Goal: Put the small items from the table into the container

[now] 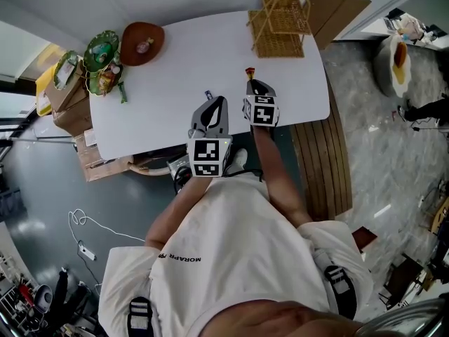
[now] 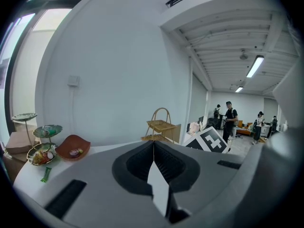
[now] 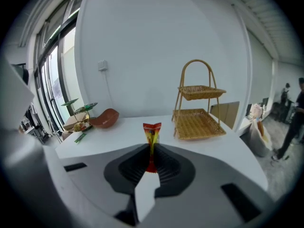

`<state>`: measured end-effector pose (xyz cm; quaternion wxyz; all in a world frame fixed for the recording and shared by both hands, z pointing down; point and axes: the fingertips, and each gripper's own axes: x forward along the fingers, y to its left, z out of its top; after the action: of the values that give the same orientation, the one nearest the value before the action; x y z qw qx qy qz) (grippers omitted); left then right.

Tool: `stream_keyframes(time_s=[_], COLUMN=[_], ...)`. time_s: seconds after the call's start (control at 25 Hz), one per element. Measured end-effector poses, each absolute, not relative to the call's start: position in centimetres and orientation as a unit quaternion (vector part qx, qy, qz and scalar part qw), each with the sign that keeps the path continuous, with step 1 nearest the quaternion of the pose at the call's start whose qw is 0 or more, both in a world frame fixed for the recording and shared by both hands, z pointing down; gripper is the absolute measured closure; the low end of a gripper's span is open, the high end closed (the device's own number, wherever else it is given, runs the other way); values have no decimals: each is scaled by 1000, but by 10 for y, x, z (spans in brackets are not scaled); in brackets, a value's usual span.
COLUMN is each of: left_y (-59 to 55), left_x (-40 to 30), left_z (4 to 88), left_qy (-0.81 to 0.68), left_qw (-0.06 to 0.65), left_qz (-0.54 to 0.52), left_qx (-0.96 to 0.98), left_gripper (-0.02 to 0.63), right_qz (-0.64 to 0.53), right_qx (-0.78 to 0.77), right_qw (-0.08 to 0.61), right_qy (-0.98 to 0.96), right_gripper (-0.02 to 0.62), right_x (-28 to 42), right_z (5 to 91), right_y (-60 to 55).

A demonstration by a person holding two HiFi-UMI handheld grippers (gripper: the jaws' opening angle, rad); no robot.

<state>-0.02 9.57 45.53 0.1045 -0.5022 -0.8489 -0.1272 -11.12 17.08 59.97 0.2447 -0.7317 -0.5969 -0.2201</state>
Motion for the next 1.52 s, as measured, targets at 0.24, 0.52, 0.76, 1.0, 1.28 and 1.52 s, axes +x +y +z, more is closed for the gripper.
stream_keyframes(time_s=[0.24,0.52,0.76,1.0,1.28,1.52], left_y=[97,97,99,100,101,104], left_x=[-6,-13,-17,-16,-16,-16], left_z=[456,455,456,457,459,463], left_qy=[-851,-852,-851,-848,-845,-842], left_qw=[108,110,113,115,120,122], left_qz=[-125,-121,-123,-121,-120,-125], left_qx=[-499,-498,-497,-504,-508,-510], left_gripper=[601,601,601,601,601,601], right_qz=[-214,-210,-205,-210,-213,-224], right_qx=[-729,-724,-719,-715,-709,-705], right_qw=[239,241,245,245,245,247], right_qy=[-604,-611,-618,-620,-626,-626], right_gripper=[558,558,558,558,558,558], right_x=[-123,-139,-157,-169,-190,-200], right_z=[593,593,591,596,602,610], right_y=[174,179,189,198,213,224])
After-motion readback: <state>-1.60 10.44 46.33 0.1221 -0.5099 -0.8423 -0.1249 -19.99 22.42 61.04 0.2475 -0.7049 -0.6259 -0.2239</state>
